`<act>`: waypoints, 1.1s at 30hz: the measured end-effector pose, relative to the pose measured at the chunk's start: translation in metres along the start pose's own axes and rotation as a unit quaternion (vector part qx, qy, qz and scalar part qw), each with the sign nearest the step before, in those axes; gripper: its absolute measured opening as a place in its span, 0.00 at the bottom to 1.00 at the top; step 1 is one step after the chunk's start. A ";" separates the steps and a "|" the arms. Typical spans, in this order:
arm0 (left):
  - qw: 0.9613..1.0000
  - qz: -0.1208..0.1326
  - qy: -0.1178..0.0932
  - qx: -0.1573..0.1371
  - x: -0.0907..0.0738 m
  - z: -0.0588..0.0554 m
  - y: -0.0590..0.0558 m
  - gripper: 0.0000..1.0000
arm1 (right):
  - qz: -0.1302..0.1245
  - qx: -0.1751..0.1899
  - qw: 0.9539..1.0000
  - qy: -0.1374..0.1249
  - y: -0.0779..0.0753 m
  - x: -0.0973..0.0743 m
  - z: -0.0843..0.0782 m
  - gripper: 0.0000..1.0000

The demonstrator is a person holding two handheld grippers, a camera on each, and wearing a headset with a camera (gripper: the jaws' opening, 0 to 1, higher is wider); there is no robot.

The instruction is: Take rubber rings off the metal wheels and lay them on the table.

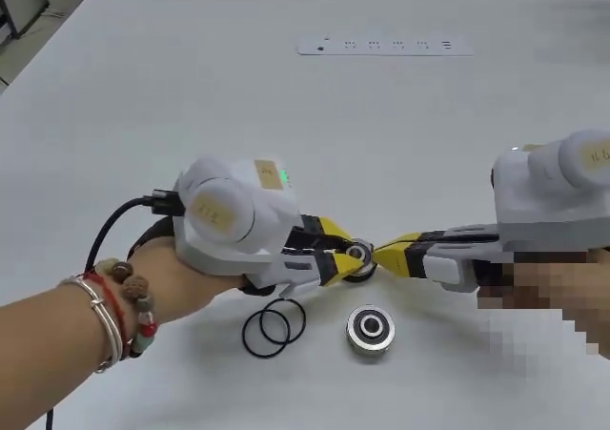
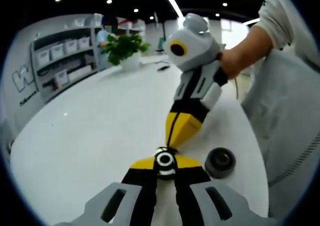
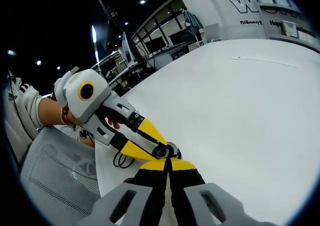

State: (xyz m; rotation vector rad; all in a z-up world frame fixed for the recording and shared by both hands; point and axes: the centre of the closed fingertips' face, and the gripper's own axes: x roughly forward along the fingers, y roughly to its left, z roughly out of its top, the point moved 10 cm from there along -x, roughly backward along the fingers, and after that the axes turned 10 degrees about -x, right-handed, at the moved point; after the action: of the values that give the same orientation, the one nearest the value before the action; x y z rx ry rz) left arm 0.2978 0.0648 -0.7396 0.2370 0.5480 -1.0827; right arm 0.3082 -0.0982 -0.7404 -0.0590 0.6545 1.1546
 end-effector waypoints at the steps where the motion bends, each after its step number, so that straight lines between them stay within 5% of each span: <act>1: 1.000 0.000 0.000 0.000 0.000 0.000 0.000 0.13 | 0.001 0.000 1.000 0.000 0.000 0.000 0.000 0.00; 5: 1.000 0.000 -0.001 0.001 0.000 0.000 0.000 0.13 | 0.007 0.006 1.000 -0.005 0.002 0.001 0.001 0.00; 8: 1.000 0.000 -0.001 0.001 0.001 0.000 0.000 0.13 | 0.047 0.013 0.998 -0.043 0.011 0.005 0.010 0.00; 10: 1.000 0.000 0.000 0.003 0.001 0.001 -0.001 0.13 | 0.016 -0.027 0.999 -0.014 0.007 0.007 0.012 0.00; 11: 1.000 0.001 0.000 0.003 0.001 0.000 -0.001 0.13 | 0.020 -0.039 0.999 -0.010 0.008 0.008 0.012 0.00; 14: 1.000 0.002 0.000 0.005 0.001 0.000 -0.001 0.13 | 0.023 -0.013 1.000 -0.016 0.006 0.007 0.010 0.00; 25: 1.000 -0.011 0.001 -0.009 -0.004 0.004 -0.001 0.14 | 0.006 -0.012 1.000 -0.004 0.001 -0.004 0.007 0.00; 33: 1.000 -0.015 -0.020 -0.019 -0.035 0.012 -0.007 0.20 | 0.000 -0.015 1.000 -0.001 0.004 -0.019 0.012 0.00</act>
State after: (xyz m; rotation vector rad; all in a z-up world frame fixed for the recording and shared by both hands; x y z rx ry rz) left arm 0.2835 0.0833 -0.7106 0.1736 0.5381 -1.1021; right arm 0.3054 -0.1075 -0.7199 -0.0830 0.6358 1.1639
